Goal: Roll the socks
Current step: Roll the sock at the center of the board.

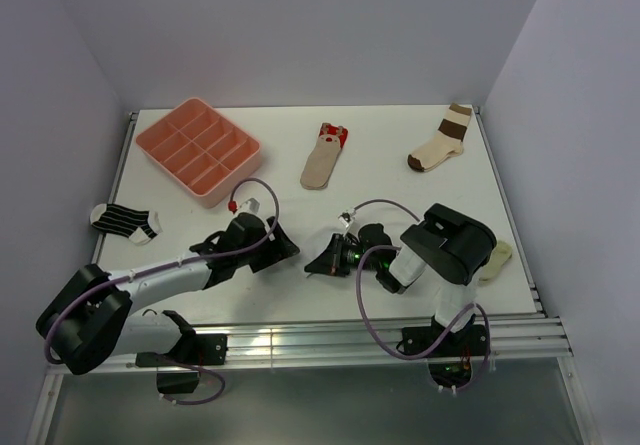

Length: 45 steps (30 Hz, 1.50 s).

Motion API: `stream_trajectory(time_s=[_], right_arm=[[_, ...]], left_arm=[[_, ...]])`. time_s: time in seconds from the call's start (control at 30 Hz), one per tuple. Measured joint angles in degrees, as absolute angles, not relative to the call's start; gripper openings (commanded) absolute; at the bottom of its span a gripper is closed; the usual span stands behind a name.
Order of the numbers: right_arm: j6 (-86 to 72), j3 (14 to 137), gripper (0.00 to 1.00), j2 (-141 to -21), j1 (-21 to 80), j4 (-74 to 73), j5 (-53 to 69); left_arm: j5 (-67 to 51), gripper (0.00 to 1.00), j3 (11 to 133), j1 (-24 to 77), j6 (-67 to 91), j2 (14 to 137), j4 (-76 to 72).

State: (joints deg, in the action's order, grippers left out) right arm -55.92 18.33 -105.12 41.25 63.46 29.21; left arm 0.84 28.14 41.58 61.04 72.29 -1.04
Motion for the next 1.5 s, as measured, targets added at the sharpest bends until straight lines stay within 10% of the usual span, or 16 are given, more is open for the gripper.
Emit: stream_trajectory(time_s=[0.6,0.97,1.2,1.5], right_arm=[[-57.58,20.40,0.00,-108.97,37.95,64.60,36.97],[-57.19,21.08,0.05,-108.81,37.87,63.26,37.50],[-53.36,21.74,0.25,-103.63,38.13,54.89,35.05],[-42.37,23.16,0.52,-88.01,43.99,31.88,18.90]], left_arm=[[-0.27,0.63,25.30,41.58,59.09,77.67,-11.88],[-1.23,0.30,27.31,41.56,58.65,85.08,-18.09],[-1.87,0.00,31.94,41.56,58.50,87.66,-13.45],[-1.21,0.00,42.33,41.71,58.78,91.61,1.87]])
